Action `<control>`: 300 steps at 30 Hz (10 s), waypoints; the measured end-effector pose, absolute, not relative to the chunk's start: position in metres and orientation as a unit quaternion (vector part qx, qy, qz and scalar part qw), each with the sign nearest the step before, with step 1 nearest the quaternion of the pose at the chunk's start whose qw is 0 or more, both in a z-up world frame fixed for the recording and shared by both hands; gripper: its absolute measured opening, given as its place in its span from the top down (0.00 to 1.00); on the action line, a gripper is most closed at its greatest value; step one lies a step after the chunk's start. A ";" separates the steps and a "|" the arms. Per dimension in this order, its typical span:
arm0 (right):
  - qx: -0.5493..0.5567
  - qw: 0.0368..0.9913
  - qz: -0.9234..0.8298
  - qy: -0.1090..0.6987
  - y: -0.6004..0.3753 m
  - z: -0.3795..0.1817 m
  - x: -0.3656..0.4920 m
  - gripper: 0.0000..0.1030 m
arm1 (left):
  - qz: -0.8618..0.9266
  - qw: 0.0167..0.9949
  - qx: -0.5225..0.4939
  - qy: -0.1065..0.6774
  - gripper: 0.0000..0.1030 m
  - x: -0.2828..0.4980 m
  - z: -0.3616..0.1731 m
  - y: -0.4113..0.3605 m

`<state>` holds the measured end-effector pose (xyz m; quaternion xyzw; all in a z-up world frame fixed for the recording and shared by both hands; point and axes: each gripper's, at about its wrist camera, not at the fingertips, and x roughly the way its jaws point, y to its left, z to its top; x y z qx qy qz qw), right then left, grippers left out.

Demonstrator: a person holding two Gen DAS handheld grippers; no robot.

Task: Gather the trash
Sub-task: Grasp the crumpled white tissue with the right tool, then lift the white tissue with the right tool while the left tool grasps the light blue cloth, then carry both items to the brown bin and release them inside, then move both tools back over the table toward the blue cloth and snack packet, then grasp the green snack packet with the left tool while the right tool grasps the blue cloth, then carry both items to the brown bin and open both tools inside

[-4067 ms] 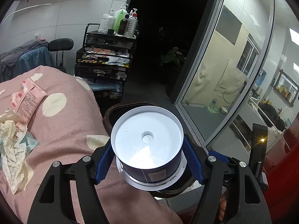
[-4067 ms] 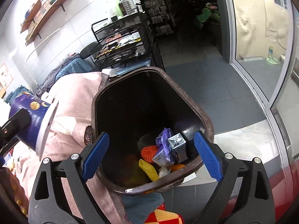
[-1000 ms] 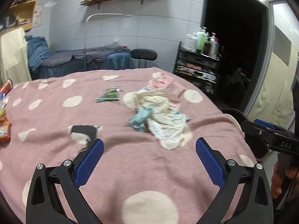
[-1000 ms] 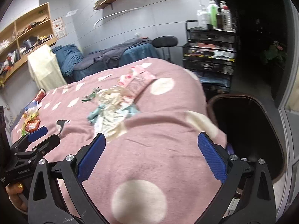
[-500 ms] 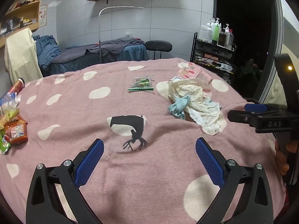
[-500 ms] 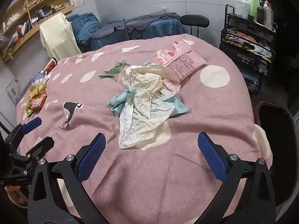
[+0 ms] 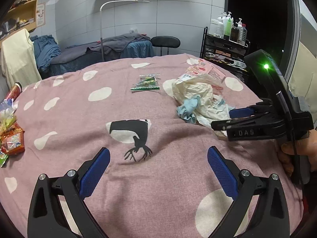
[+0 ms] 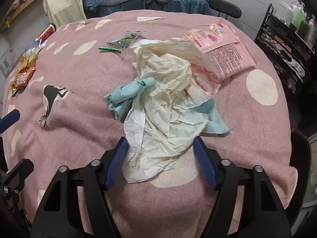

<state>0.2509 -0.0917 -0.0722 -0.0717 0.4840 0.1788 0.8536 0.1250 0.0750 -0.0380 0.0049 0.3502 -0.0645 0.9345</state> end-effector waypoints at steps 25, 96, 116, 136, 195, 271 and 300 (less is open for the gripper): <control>-0.137 0.875 0.167 0.434 -0.070 -0.060 0.291 0.35 | -0.083 0.929 -0.013 0.361 0.05 0.127 -0.046 0.069; 0.180 0.928 0.047 0.324 -0.356 -0.019 0.117 0.83 | -0.255 0.896 -0.001 0.363 0.73 0.198 -0.014 -0.086; 0.215 0.907 -0.066 0.356 -0.450 -0.070 0.138 0.78 | -0.351 0.865 0.009 0.358 0.73 0.169 -0.013 -0.189; 0.235 0.896 -0.134 0.352 -0.472 -0.098 0.110 0.22 | -0.385 0.831 0.052 0.398 0.73 0.182 -0.037 -0.269; 0.109 0.900 0.155 0.393 -0.239 -0.027 0.202 0.09 | -0.129 0.916 -0.020 0.379 0.05 0.220 -0.036 0.028; 0.167 0.905 0.097 0.379 -0.299 -0.032 0.197 0.84 | -0.230 0.914 -0.064 0.329 0.46 0.197 -0.010 -0.039; 0.236 0.886 -0.081 0.390 -0.449 -0.103 0.138 0.31 | -0.365 0.845 0.014 0.391 0.45 0.179 -0.030 -0.224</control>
